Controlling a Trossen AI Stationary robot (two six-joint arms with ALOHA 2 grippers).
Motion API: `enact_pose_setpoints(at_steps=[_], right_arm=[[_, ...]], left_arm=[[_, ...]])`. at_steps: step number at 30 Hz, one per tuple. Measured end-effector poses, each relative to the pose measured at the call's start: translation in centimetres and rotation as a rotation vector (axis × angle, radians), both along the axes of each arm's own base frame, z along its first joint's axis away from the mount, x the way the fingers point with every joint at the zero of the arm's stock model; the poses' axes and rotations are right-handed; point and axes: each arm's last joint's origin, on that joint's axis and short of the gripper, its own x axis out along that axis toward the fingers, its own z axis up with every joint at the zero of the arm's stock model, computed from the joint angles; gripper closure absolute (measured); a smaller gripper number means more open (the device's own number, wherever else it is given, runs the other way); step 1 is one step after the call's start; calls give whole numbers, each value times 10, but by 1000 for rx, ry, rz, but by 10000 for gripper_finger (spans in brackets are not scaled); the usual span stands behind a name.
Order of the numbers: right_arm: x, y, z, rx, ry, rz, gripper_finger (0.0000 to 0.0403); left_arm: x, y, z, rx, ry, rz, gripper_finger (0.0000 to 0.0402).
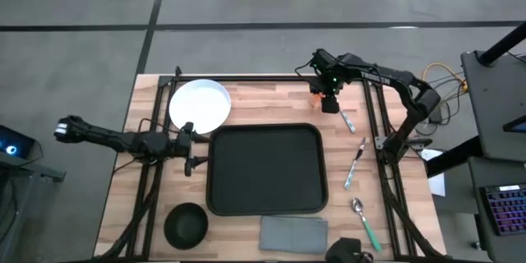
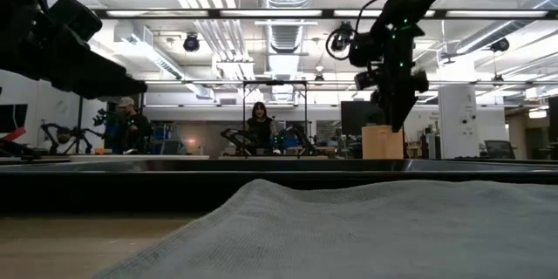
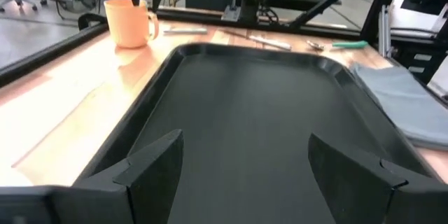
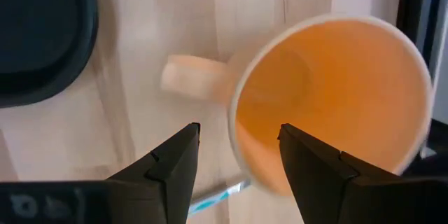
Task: Set up tray
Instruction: Put the orange plastic mug on the serving tray
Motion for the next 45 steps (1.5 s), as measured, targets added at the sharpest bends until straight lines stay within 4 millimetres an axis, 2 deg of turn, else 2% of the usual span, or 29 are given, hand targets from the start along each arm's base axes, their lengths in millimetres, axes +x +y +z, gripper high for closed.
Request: enact_pose_setpoints(at_steps=[4,7,10,15,20,22,26,30,33,36,41,45], right_arm=[[3,-3,-10,7,8,2,217],[3,-4,-11,4,8,-7,232],[1,-3,-5,-8,-7,-21,276],[-1,0,1,-15,-29,-17,379],[0,2,1,-12,-42,-95,393],[2,7,7,-38,-2,-125,393],[18,28,38,-93,-42,-133,394],[50,70,63,-105,-123,-61,394],[75,106,73,-96,-195,39,394],[100,134,73,-26,-295,139,394],[128,162,78,31,-468,225,394],[148,168,69,32,-511,236,394]], left_arm=[[1,0,-1,-2,11,2,118],[1,0,-1,-2,11,5,118],[1,0,0,-2,6,5,118],[1,0,1,-4,-1,5,118],[2,0,1,-6,-9,4,118],[2,0,2,-8,-21,4,118],[3,0,6,-14,-53,5,118],[4,0,11,-64,-113,22,118],[5,0,18,-100,-193,42,118],[5,0,29,-119,-285,39,118],[6,0,67,-110,-275,35,118],[0,1,110,-86,-171,37,118]])
